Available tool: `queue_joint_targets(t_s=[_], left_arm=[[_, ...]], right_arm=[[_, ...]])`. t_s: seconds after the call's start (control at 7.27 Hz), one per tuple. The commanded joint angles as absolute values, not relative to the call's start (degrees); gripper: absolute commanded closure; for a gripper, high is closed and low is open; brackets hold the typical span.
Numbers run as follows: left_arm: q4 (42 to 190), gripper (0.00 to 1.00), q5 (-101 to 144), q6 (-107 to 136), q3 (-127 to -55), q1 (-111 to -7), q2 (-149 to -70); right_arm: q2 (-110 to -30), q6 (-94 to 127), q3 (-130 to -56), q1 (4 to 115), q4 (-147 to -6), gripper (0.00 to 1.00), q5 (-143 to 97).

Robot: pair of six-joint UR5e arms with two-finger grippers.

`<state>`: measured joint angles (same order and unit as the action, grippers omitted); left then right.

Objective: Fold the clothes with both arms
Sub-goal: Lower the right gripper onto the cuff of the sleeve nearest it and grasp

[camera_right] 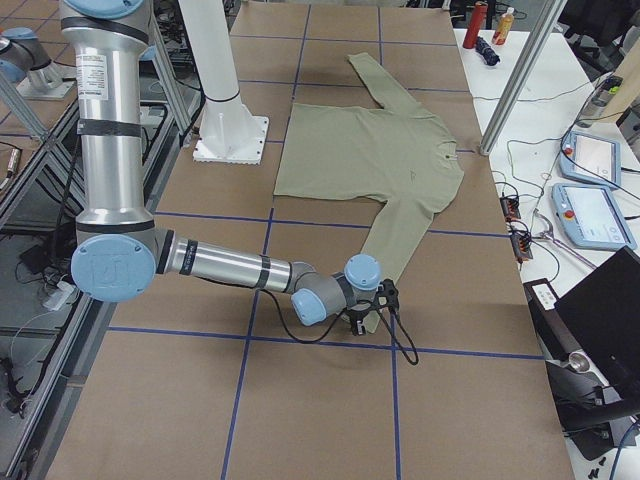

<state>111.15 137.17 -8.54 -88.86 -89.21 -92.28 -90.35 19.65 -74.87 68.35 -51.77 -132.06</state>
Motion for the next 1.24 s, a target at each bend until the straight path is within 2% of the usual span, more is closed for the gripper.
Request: queue_joint_targets(t_s=[0.0,0.14,0.28,0.69,0.83,1.1], left_arm=[[111.1,0.0,137.2,-8.4,-88.8,-89.2,-92.3],[111.2,0.0,137.2,-8.4,-88.8,-89.2,-92.3],[111.1,0.0,137.2,-8.3,-88.9,-89.2,-92.3],[111.1,0.0,140.0,-8.2,-88.8,-89.2,-92.2],[111.0,0.0,140.0,-8.2,-88.6,-89.2,-92.2],[111.0,0.0,140.1,-8.2,-88.8,-89.2,-92.2]], right_arm=[[-90.3,19.7,-75.2,68.4,-51.8,0.9,-132.2],[-89.7,19.8,-75.4,68.4,-51.8,0.98,-132.4],[-89.4,19.8,-76.9,68.4,-52.7,1.0,-132.7],[-90.8,19.9,-89.7,69.3,-58.6,1.0,-135.7],[-88.5,19.8,-93.1,69.5,-62.8,1.0,-136.0],[-78.1,19.8,-94.1,67.4,-72.4,1.0,-136.2]])
